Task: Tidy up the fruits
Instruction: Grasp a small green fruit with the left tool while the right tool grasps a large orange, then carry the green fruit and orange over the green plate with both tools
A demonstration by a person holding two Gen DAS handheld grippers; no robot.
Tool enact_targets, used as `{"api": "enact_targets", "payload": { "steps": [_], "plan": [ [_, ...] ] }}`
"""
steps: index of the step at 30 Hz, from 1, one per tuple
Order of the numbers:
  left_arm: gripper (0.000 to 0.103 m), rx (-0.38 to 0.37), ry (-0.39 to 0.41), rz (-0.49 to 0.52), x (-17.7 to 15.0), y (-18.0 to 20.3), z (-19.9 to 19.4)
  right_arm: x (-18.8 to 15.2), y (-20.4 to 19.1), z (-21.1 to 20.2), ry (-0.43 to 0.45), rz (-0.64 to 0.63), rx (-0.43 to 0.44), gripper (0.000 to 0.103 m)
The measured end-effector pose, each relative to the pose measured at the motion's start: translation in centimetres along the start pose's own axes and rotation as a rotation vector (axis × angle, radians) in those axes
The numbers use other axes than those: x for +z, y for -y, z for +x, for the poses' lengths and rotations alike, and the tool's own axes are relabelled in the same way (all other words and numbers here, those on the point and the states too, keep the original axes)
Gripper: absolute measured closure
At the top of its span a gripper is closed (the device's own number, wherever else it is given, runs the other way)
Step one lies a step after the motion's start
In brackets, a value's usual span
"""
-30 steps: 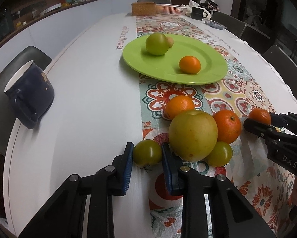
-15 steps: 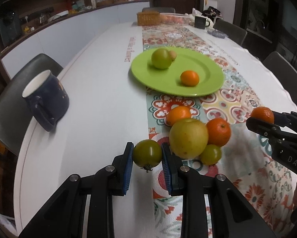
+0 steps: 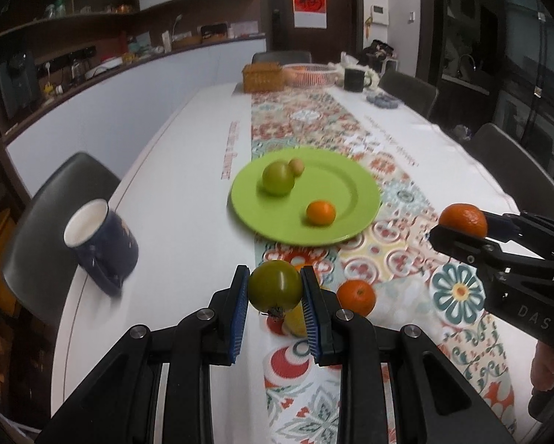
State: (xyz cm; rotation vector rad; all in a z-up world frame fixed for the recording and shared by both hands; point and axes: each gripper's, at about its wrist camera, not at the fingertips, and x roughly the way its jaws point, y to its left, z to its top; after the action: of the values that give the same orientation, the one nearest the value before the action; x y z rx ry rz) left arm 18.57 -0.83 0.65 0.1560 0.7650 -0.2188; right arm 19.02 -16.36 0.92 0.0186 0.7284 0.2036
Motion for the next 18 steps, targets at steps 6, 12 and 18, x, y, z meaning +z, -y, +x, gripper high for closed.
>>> {"api": "enact_targets", "payload": {
  "steps": [6,12,18],
  "plan": [
    [0.075,-0.001,0.037,0.024,2.1,0.7,-0.5,1.7,0.5,-0.6,0.037,-0.009,-0.001,0.062],
    [0.075,-0.008,0.053,0.023,3.8,1.0,-0.1,3.4,1.1,-0.6,0.062,-0.017,-0.006,0.062],
    [0.075,-0.025,0.057,0.005,5.5,1.0,1.0,5.2,1.5,0.1,0.079,-0.022,-0.007,0.062]
  ]
}}
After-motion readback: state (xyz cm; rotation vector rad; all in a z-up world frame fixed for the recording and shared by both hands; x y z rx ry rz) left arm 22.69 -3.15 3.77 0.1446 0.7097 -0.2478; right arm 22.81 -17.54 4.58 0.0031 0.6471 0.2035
